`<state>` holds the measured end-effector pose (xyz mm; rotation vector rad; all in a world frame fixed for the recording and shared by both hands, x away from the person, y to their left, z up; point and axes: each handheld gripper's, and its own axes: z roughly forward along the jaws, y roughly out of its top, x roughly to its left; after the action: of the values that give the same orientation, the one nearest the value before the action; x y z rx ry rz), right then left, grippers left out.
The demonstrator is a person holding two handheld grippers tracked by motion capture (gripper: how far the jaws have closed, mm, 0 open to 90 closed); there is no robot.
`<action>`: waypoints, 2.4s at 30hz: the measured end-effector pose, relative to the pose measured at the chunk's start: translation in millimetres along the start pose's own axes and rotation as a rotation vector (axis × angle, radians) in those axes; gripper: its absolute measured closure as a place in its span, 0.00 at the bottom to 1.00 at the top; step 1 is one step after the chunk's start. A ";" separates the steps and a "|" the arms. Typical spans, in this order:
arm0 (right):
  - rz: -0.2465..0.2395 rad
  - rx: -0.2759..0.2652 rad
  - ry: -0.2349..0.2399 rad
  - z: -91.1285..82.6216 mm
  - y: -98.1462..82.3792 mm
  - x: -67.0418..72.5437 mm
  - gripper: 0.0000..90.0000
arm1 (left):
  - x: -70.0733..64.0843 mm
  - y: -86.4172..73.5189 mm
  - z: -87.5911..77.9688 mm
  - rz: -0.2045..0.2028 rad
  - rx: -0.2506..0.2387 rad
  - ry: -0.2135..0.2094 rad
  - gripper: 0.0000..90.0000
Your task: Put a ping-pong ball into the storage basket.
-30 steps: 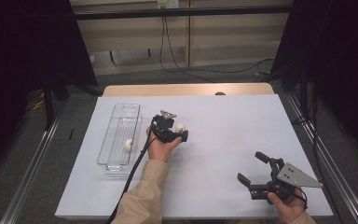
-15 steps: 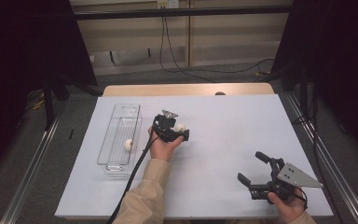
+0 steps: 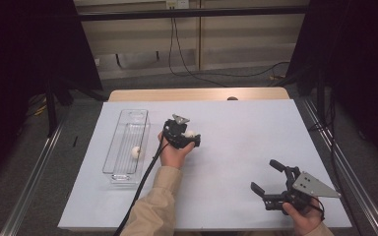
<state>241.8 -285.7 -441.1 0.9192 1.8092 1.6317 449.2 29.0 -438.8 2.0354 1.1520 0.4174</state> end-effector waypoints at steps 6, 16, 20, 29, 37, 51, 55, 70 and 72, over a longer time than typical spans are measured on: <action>0.000 0.000 0.000 -0.2 0.0 0.0 0.03 | -0.7 -0.6 3.8 0.009 -0.002 0.007 0.27; -0.002 0.001 0.002 0.0 -0.2 -0.2 0.03 | -1.1 -3.4 11.1 0.015 0.005 0.006 0.34; 0.001 0.001 0.000 -0.2 -0.2 -0.2 0.03 | 0.0 -4.7 14.1 0.018 0.008 0.004 0.36; -0.004 0.001 0.002 -0.2 -0.2 -0.2 0.03 | 2.1 -6.8 20.1 0.006 0.010 0.006 0.42; -0.006 0.001 0.002 -0.4 -0.2 -0.4 0.03 | 2.8 -7.7 23.1 -0.001 0.004 0.004 0.46; -0.005 0.003 0.002 -0.3 -0.2 -0.3 0.03 | 1.7 -8.4 25.7 0.008 0.005 -0.006 0.54; -0.002 0.001 0.000 -0.4 -0.1 -0.4 0.03 | 1.9 -8.6 25.6 0.008 0.009 -0.007 0.55; -0.004 0.002 0.001 -0.4 -0.2 -0.4 0.03 | 1.3 -8.3 25.8 0.000 0.011 -0.009 0.57; -0.003 0.003 0.001 -0.4 -0.2 -0.3 0.03 | 1.1 -8.2 25.8 0.000 0.011 -0.008 0.57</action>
<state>241.6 -286.3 -441.3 0.9159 1.8131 1.6285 460.3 21.0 -462.2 2.0446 1.1516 0.4039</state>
